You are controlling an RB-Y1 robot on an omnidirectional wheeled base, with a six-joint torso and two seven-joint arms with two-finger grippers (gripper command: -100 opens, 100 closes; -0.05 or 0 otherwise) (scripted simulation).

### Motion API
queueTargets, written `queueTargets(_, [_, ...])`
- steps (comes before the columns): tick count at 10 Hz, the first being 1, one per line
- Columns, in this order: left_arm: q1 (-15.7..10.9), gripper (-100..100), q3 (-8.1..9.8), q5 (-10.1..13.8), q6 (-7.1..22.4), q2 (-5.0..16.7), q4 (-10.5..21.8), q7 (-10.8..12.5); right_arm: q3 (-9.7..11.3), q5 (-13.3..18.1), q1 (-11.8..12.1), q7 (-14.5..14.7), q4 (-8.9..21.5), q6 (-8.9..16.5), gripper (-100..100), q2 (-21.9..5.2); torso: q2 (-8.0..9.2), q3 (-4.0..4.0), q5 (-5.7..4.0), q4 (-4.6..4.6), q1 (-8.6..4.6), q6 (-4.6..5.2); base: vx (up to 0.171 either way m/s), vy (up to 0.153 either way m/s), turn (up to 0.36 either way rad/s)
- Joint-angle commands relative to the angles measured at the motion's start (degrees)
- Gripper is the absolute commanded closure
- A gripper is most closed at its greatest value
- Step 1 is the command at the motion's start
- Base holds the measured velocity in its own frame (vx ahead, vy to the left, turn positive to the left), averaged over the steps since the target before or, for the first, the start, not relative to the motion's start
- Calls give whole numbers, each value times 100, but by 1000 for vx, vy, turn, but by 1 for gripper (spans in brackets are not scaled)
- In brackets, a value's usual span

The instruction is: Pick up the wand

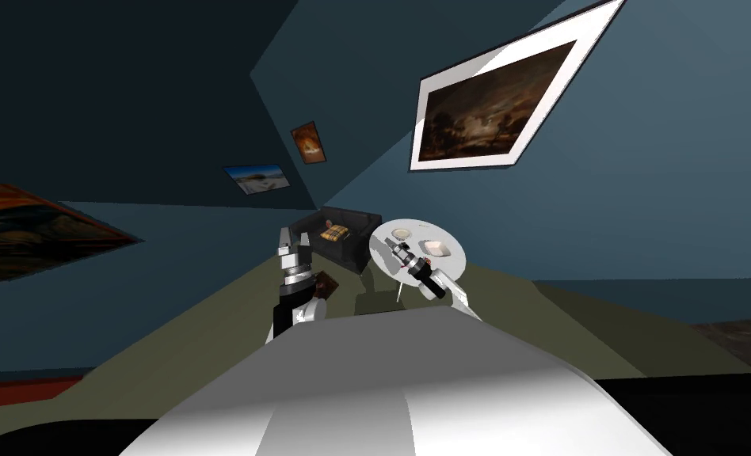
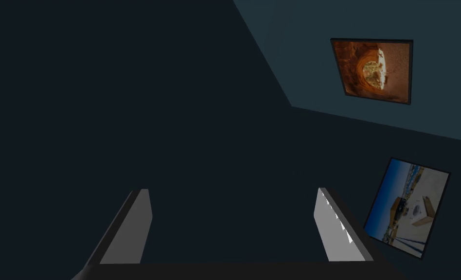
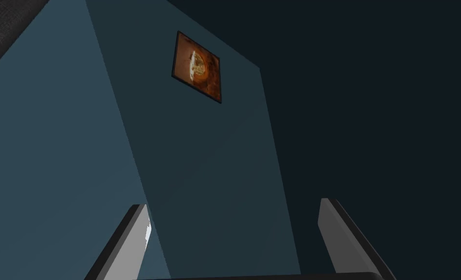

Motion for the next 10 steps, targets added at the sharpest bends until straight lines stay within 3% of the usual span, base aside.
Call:
queueTargets(1, [0, 0, 0, 0, 0, 0, 0, 0, 23, 168, -48, -2, 120, -28, -100, -2, 0, 0, 0, 0, 0, 0, -7, -22, -17])
queueTargets(2, [1, 0, 0, 0, 0, 0, 0, 0, 183, 397, -265, -81, 360, -90, -100, -135, -5, -3, 1, -1, 4, 1, -8, -25, 274])
queueTargets(3, [-1, 0, -1, 0, 0, 0, 0, 0, 183, 551, -265, -81, 465, -90, -100, -135, -7, -4, 1, -1, 4, -5, -13, -35, 146])
queueTargets(4, [0, 0, 0, 0, 0, 0, 0, 0, 350, 711, -479, -160, 649, -150, -100, -266, -7, -4, 0, -1, 0, 1, -27, -39, 230])
queueTargets(6, [0, 0, 0, 0, 0, 0, 0, 0, 350, 940, -479, -160, 818, -150, -100, -266, -2, -1, -1, -1, -4, 2, -19, -34, 68])
queueTargets(7, [1, 0, 0, 0, 0, 0, 0, 0, 523, 1164, -691, -240, 1073, -208, -100, -393, -5, -3, 0, -1, 3, 2, -13, -28, 255])
queueTargets(10, [0, 0, 0, 0, 0, 0, 0, 0, 702, 1654, -898, -320, 1542, -262, -100, -515, -3, -2, -1, -1, -4, -2, -25, -43, 181])
